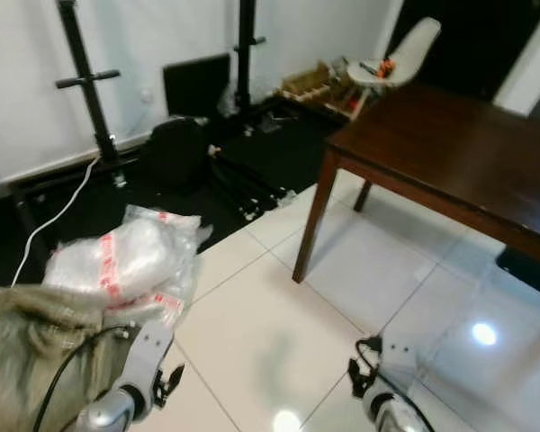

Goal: Setting the table

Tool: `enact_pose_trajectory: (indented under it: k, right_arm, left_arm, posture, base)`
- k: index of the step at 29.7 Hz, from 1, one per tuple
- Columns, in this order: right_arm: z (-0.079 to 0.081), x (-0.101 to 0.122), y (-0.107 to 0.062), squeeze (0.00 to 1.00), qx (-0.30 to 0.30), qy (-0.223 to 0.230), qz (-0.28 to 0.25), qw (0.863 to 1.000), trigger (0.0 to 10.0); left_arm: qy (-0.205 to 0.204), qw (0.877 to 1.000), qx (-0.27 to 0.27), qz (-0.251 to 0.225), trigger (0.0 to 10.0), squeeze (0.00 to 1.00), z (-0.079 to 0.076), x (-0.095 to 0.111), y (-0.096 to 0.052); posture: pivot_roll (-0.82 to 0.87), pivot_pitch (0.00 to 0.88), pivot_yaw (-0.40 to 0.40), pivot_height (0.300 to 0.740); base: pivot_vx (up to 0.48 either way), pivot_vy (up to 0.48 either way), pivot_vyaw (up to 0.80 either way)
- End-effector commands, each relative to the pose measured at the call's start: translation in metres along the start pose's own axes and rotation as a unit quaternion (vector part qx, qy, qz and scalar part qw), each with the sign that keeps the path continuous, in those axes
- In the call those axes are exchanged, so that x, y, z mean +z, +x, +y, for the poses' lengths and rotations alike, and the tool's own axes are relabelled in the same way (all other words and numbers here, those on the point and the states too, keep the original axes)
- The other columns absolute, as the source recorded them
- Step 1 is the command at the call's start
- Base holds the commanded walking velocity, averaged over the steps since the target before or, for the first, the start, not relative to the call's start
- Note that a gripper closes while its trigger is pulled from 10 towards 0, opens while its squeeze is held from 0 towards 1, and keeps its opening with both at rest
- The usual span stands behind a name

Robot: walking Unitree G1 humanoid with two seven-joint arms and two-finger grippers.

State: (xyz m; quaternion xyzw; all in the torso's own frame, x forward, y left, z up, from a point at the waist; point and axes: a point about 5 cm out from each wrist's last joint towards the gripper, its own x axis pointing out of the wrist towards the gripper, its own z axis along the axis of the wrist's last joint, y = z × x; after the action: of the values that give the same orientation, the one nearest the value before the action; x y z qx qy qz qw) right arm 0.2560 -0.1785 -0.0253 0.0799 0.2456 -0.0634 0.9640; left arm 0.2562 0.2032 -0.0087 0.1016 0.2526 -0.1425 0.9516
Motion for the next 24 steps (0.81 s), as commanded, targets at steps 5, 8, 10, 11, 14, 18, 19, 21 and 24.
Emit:
enact_pose_trajectory:
  k: [5, 8, 10, 11, 14, 18, 19, 21, 24]
  right_arm:
    - [-0.0044, 0.0018, 0.0005, 0.0, -0.005, -0.002, -0.001, 1.0, 10.0]
    - [-0.0037, 0.0025, 0.0008, 0.0, -0.004, -0.002, -0.003, 1.0, 10.0]
    - [-0.0034, 0.0024, 0.0008, 0.0, -0.003, -0.002, -0.003, 1.0, 10.0]
    - [-0.0031, 0.0023, 0.0008, 0.0, -0.003, -0.002, -0.003, 1.0, 10.0]
    - [-0.0028, 0.0023, 0.0009, 0.0, -0.002, -0.002, -0.003, 1.0, 10.0]
    - [-0.0031, 0.0022, 0.0007, 0.0, -0.003, -0.002, -0.003, 1.0, 10.0]
    - [-0.0033, 0.0022, 0.0007, 0.0, -0.003, -0.002, -0.003, 1.0, 10.0]
    - [-0.0037, 0.0024, 0.0007, 0.0, -0.003, -0.003, -0.003, 1.0, 10.0]
    - [-0.0041, 0.0025, 0.0005, 0.0, -0.004, -0.002, -0.004, 1.0, 10.0]
  left_arm:
    - [-0.017, 1.0, 0.003, -0.004, 10.0, 0.0, -0.0004, 0.0017, 0.0017]
    - [-0.022, 1.0, 0.002, -0.011, 10.0, 0.0, -0.0002, 0.0042, 0.0024]
    - [-0.022, 1.0, 0.002, -0.013, 10.0, 0.0, -0.0003, 0.0047, 0.0025]
    - [-0.022, 1.0, 0.001, -0.013, 10.0, 0.0, -0.0004, 0.0047, 0.0025]
    - [-0.021, 1.0, -0.002, -0.014, 10.0, 0.0, -0.0013, 0.0047, 0.0025]
    - [-0.019, 1.0, -0.005, -0.015, 10.0, 0.0, -0.0027, 0.0048, 0.0028]
    - [-0.018, 1.0, -0.005, -0.015, 10.0, 0.0, -0.0031, 0.005, 0.0029]
    - [-0.007, 1.0, -0.006, -0.01, 10.0, 0.0, -0.0039, 0.0048, 0.0034]
    - [-0.003, 1.0, -0.007, -0.011, 10.0, 0.0, -0.0045, 0.0053, 0.0035]
  posture:
    - [0.02, 0.021, 0.048, 0.74]
    - [0.03, 0.019, 0.048, 0.74]
    - [0.03, 0.018, 0.048, 0.74]
    - [0.03, 0.018, 0.048, 0.74]
    - [0.02, 0.02, 0.048, 0.74]
    - [0.02, 0.022, 0.048, 0.74]
    - [0.02, 0.023, 0.048, 0.74]
    - [0.02, 0.024, 0.048, 0.74]
    - [0.02, 0.026, 0.049, 0.74]
  base:
    - [0.0, 0.0, -0.8]
    - [0.0, 0.0, -0.8]
    - [0.0, 0.0, -0.8]
    - [0.0, 0.0, -0.8]
    - [0.0, 0.0, -0.8]
    - [0.0, 0.0, -0.8]
    - [0.0, 0.0, -0.8]
    - [0.0, 0.0, -0.8]
    - [0.0, 0.0, -0.8]
